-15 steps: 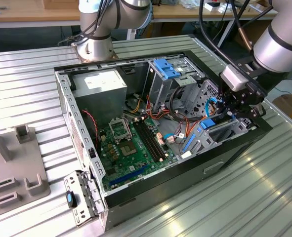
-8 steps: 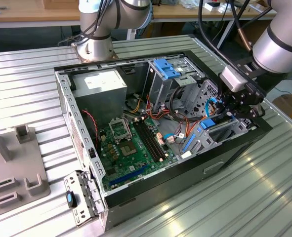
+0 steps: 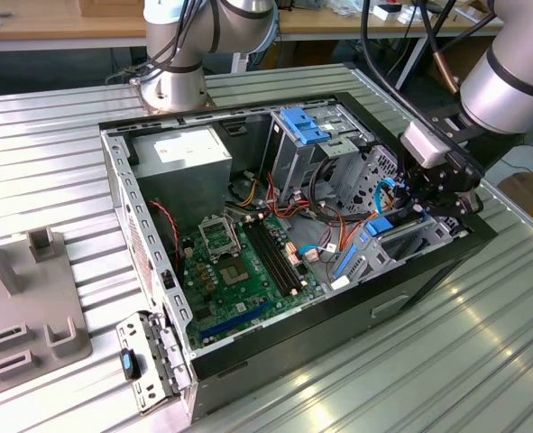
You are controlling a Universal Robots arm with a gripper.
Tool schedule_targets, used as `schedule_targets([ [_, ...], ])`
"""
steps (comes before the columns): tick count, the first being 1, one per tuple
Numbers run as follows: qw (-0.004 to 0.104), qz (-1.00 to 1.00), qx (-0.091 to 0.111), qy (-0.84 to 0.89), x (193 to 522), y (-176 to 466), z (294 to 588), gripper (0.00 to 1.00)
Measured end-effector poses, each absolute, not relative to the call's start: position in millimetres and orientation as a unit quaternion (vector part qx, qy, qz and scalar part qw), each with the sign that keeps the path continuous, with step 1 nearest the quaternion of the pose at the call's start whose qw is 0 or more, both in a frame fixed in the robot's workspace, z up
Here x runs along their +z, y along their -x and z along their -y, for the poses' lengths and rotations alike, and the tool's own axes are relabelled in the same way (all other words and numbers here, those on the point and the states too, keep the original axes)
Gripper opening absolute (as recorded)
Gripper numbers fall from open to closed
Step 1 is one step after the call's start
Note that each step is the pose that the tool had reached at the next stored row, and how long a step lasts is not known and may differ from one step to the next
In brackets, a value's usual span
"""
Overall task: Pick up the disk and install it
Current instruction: 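Insert the first disk wire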
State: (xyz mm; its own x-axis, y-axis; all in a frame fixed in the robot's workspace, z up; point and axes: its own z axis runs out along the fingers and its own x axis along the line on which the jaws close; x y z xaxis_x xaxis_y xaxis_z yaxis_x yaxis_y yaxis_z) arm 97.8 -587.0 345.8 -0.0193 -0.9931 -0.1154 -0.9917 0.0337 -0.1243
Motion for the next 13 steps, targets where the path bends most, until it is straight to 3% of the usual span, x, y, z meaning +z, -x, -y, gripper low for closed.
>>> schedule_targets([
  [13, 0.085, -0.714, -0.004, 0.695, 345.8, -97.8, 587.0, 0.16],
])
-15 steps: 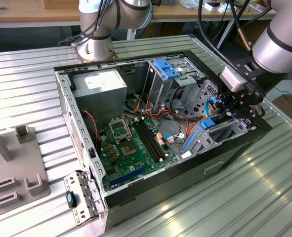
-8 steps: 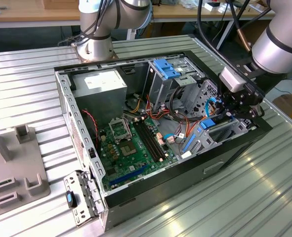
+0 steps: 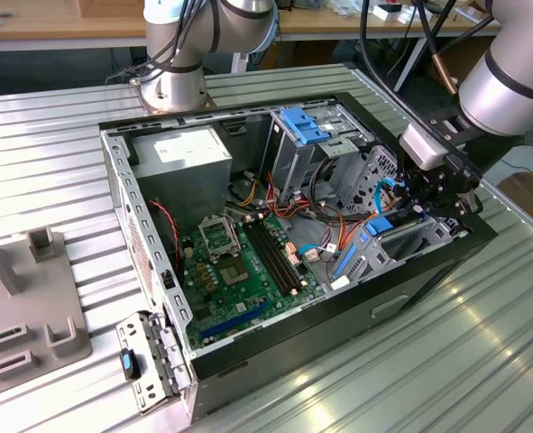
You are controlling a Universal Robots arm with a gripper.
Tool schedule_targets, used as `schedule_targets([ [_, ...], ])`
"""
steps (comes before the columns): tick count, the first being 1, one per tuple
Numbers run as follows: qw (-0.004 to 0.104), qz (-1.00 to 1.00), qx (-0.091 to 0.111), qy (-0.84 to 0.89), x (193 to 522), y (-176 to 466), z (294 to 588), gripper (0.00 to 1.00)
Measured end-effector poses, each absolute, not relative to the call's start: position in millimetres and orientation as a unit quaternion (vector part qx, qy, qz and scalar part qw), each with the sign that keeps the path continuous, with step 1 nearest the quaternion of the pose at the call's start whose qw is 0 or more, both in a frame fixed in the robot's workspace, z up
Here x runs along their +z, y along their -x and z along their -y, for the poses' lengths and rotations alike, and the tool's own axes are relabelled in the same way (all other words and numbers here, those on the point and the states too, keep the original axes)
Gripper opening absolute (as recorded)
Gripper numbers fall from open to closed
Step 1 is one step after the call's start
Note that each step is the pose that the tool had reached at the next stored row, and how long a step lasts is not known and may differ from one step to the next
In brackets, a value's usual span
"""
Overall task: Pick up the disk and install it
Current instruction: 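Insert the first disk wire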
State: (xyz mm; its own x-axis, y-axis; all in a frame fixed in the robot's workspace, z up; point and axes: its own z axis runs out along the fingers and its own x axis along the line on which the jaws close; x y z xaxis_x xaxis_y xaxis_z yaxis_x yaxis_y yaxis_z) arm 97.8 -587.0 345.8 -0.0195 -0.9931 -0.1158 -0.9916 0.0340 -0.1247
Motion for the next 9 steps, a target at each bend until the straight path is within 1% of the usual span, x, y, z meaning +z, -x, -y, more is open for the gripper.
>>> schedule_targets([
  [9, 0.086, -0.714, -0.004, 0.695, 347.3, -97.8, 586.9, 0.16],
])
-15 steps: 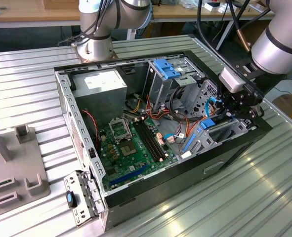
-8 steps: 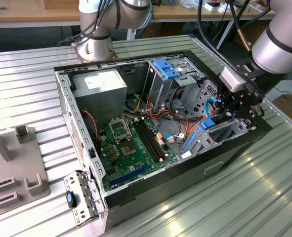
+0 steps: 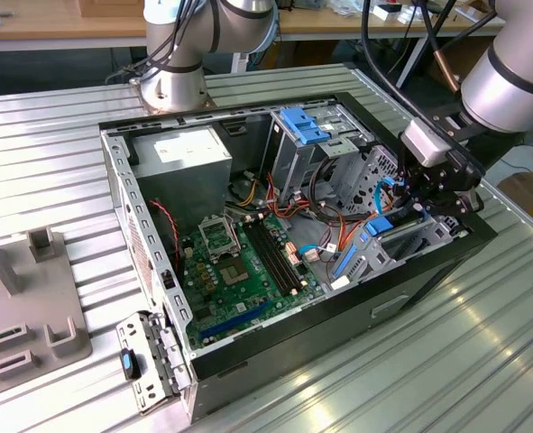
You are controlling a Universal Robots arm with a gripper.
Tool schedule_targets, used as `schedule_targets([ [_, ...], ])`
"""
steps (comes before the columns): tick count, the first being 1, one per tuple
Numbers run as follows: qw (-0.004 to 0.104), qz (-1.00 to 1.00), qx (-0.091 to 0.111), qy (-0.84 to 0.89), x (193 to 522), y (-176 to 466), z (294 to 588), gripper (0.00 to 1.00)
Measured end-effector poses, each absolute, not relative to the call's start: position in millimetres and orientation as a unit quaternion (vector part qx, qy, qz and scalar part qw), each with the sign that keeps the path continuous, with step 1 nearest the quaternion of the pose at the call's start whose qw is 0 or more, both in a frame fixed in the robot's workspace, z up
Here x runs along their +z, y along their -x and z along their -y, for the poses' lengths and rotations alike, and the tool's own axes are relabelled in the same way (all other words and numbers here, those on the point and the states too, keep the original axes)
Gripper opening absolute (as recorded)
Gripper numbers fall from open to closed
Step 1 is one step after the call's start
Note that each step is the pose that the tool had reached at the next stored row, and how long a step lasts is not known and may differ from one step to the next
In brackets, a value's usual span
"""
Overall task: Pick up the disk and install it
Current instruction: 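Insert the first disk wire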
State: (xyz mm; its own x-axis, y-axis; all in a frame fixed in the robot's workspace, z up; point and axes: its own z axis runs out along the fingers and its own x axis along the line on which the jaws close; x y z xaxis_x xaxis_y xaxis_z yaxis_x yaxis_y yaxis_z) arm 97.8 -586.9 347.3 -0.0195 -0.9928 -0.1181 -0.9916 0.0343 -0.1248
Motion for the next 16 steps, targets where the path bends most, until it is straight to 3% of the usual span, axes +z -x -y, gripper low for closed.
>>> schedule_targets([
  [16, 0.087, -0.714, -0.003, 0.695, 345.5, -97.8, 586.9, 0.16],
])
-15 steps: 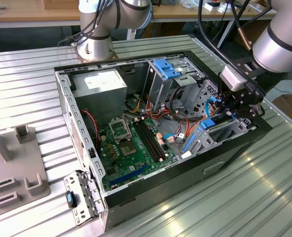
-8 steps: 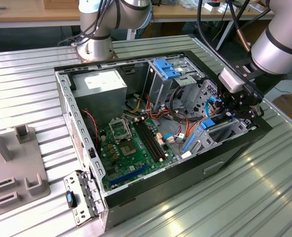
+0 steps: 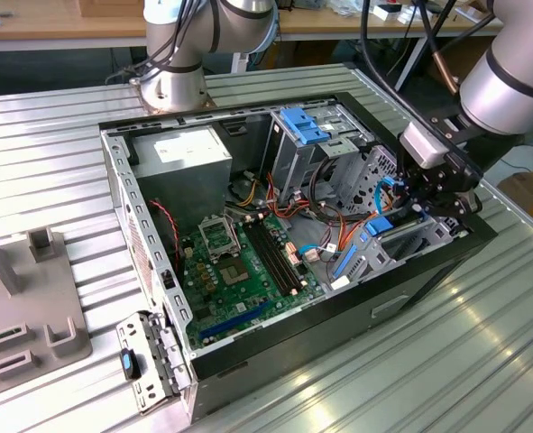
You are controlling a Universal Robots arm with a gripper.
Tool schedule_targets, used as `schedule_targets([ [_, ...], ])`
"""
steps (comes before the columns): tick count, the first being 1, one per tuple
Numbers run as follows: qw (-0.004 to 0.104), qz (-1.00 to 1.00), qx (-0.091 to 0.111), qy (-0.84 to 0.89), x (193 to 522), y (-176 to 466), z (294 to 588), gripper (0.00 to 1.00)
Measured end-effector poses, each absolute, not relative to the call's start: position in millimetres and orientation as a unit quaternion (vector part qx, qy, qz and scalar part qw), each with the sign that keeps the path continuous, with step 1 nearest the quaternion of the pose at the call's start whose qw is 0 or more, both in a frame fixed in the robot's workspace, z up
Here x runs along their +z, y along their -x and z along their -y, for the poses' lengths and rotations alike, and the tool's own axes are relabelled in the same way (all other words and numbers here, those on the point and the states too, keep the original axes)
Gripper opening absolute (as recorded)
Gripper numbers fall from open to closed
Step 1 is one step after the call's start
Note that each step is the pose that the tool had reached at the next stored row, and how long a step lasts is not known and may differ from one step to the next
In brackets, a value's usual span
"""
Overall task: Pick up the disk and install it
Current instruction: 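Insert the first disk wire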
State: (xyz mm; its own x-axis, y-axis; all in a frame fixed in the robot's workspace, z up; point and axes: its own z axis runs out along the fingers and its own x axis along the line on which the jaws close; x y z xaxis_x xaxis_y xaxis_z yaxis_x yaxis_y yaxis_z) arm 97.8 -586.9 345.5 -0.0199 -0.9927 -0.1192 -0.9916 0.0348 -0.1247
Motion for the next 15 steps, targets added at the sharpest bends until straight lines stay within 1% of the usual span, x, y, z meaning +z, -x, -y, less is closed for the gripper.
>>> schedule_targets([
  [11, 0.086, -0.718, -0.004, 0.691, 346.3, -97.1, 586.9, 0.16],
  [15, 0.085, -0.718, -0.002, 0.691, 346.2, -97.0, 586.8, 0.16],
])
